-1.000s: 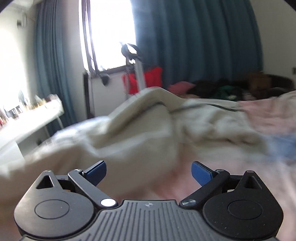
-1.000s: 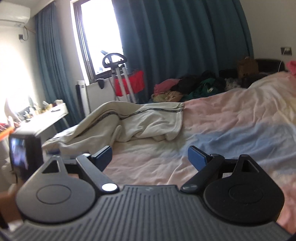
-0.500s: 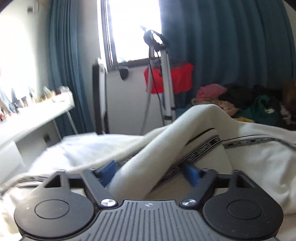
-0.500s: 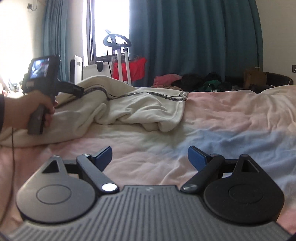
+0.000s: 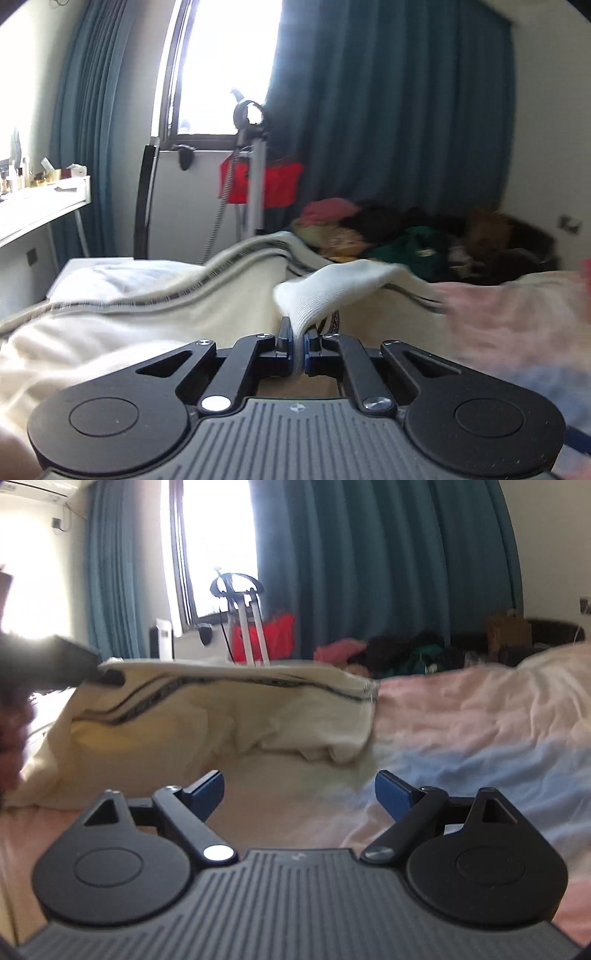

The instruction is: Fold clothes

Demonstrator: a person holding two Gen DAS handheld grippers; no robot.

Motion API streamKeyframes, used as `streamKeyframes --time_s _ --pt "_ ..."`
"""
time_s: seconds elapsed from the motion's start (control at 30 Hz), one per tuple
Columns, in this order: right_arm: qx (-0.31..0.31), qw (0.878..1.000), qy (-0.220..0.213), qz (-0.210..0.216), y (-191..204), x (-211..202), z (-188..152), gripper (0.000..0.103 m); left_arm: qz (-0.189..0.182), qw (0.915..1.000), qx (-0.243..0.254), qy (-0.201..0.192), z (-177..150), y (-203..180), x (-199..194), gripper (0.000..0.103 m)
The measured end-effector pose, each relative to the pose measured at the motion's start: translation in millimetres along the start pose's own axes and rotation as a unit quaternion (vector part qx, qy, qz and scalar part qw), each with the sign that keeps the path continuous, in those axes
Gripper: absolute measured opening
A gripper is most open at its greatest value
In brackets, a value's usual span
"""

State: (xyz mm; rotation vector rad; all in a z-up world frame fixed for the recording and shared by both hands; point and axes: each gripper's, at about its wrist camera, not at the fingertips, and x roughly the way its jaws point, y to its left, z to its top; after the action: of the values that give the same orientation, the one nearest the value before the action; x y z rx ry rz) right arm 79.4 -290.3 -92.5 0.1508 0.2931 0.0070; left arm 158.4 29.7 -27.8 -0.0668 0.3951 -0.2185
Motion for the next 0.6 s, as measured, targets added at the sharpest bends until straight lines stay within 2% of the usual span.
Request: streamKeyframes --time_s 0.07,0.13,0.23,0.33,0.4,0.47,0.5,0.57,0.6 --pt "-0.006 1.0 -0.015 0.0 4 -17 6 0.09 -0.013 0.999 -0.042 0.0 -18 -5 -45 0.005" --pt "-0.004 1.0 -0.025 0.003 5 -34 11 0.09 -0.025 0.9934 -0.111 0.016 -39 0 -83 0.005" --pt "0.014 0.999 -0.028 0.011 4 -58 17 0.09 -0.021 0.9863 -0.158 0.041 -69 7 -126 0.005" --pt "0.066 0.997 -0.007 0.03 -3 -77 20 0.09 -0.01 0.9848 -0.16 0.067 -91 16 -144 0.006" --pt "0.102 0.994 0.018 0.043 -7 -83 18 0.09 -0.015 0.9826 -0.166 0.081 -100 22 -152 0.008" --pt "0.129 0.989 0.041 0.054 -9 -84 17 0.09 -0.026 0.9822 -0.168 0.079 -102 26 -155 0.01" --pt "0.142 0.987 0.054 0.059 -10 -83 16 0.09 -0.032 0.9812 -0.174 0.078 -102 28 -154 0.012" --pt "0.18 0.978 0.076 0.065 -16 -77 11 0.09 -0.042 0.9802 -0.178 0.074 -100 30 -154 0.025" --pt "0.203 0.973 0.086 0.063 -19 -75 8 0.089 -0.042 0.9832 -0.163 0.07 -99 27 -155 0.028"
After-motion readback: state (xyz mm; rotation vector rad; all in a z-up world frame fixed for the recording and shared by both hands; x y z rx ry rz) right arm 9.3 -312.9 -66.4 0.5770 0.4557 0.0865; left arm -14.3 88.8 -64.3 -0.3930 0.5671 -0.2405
